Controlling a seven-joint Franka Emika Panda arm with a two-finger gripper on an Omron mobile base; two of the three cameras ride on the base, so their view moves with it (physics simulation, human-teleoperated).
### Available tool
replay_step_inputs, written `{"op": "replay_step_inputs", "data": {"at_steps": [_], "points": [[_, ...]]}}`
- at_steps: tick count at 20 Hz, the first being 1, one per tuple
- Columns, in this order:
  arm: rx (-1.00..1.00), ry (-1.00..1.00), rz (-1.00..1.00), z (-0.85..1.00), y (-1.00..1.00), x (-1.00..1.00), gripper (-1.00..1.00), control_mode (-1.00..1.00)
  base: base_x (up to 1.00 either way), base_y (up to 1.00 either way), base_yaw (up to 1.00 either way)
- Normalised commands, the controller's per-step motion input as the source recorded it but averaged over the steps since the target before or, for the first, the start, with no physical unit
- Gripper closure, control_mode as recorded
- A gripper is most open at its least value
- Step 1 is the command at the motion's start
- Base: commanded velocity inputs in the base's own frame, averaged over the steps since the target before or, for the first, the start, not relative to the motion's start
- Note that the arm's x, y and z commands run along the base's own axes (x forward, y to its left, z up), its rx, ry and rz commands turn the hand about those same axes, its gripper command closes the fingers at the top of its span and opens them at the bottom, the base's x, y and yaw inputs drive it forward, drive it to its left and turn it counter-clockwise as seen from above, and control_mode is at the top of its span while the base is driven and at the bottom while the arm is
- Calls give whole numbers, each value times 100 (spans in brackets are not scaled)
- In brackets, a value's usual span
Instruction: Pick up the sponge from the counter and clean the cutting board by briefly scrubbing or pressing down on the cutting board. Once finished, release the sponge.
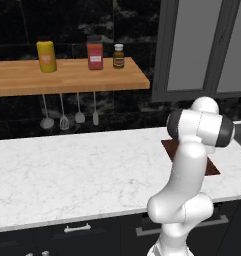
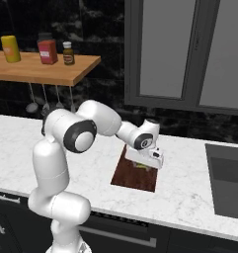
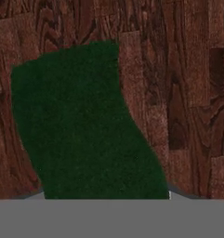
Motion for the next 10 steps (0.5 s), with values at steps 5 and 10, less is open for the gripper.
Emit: {"op": "replay_step_inputs", "data": {"at_steps": [5, 10], "points": [[-4, 0, 0, -11, 15, -14, 100, -100, 0, 0, 0], [-4, 0, 0, -16, 5, -65, 100, -100, 0, 0, 0]]}}
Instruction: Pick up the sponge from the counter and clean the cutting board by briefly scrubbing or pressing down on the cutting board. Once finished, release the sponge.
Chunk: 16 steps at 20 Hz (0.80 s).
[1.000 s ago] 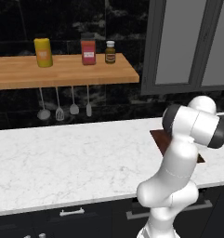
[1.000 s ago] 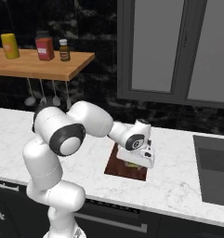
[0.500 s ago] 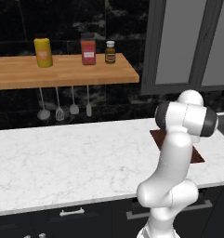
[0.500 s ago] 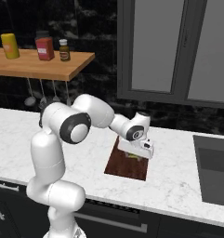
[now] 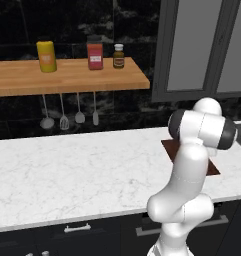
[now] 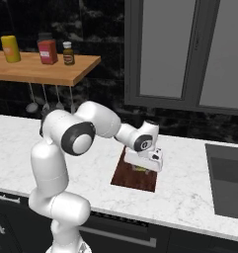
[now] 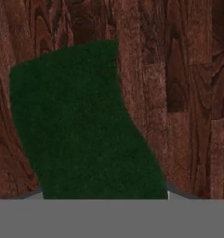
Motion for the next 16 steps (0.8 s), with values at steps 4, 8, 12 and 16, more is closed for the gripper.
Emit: {"op": "replay_step_inputs", "data": {"at_steps": [4, 8, 12, 16], "points": [[-2, 0, 0, -20, 0, -83, 100, -100, 0, 0, 0], [-3, 0, 0, -20, 8, -77, 100, -100, 0, 0, 0], [-3, 0, 0, -16, 24, -71, 100, -100, 0, 0, 0], [-3, 0, 0, -14, 34, -64, 100, -100, 0, 0, 0]]}}
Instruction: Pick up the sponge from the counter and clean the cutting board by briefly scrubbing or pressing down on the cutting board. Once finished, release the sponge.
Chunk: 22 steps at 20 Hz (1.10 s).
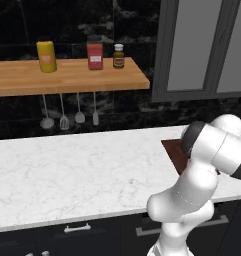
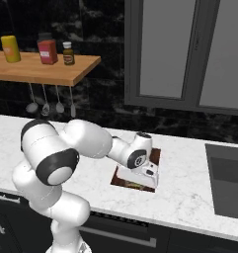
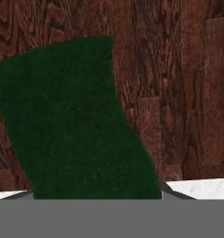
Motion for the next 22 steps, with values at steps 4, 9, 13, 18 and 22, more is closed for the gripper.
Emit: {"op": "replay_step_inputs", "data": {"at_steps": [4, 9, 13, 18, 22], "points": [[0, 0, 0, -3, 36, -9, 100, -100, 0, 0, 0], [3, 0, 0, 8, 8, 53, 100, -100, 0, 0, 0], [5, 1, 0, 26, 0, 50, 100, -100, 0, 0, 0], [2, 8, 0, 18, 0, 10, 100, -100, 0, 0, 0], [0, 9, 1, 5, 6, 1, 100, -100, 0, 0, 0]]}}
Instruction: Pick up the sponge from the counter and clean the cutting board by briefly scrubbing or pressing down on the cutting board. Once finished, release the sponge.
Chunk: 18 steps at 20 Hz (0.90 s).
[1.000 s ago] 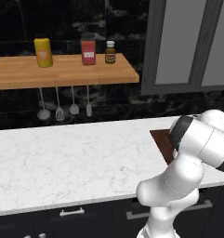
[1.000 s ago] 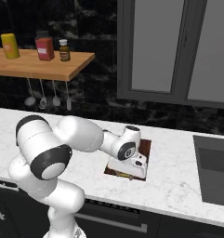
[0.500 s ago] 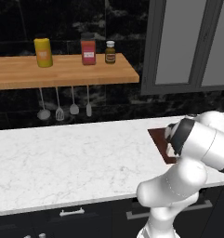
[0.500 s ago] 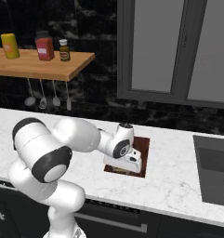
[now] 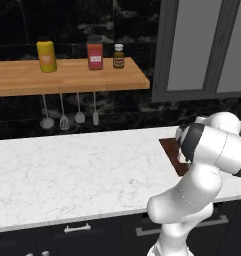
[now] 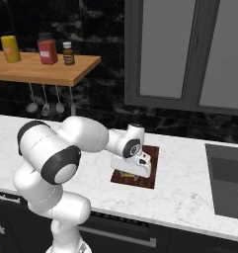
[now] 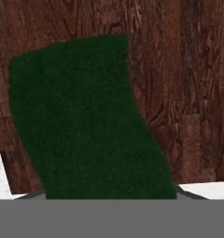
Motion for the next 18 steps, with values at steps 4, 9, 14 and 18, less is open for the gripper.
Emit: {"op": "replay_step_inputs", "data": {"at_steps": [4, 9, 14, 18], "points": [[0, 6, 6, 0, 21, 25, 100, -100, 0, 0, 0], [0, 5, 5, -1, 18, 54, 100, -100, 0, 0, 0], [0, 0, 0, 0, 0, 57, 100, -100, 0, 0, 0], [0, 0, 0, 0, 0, 47, 100, -100, 0, 0, 0]]}}
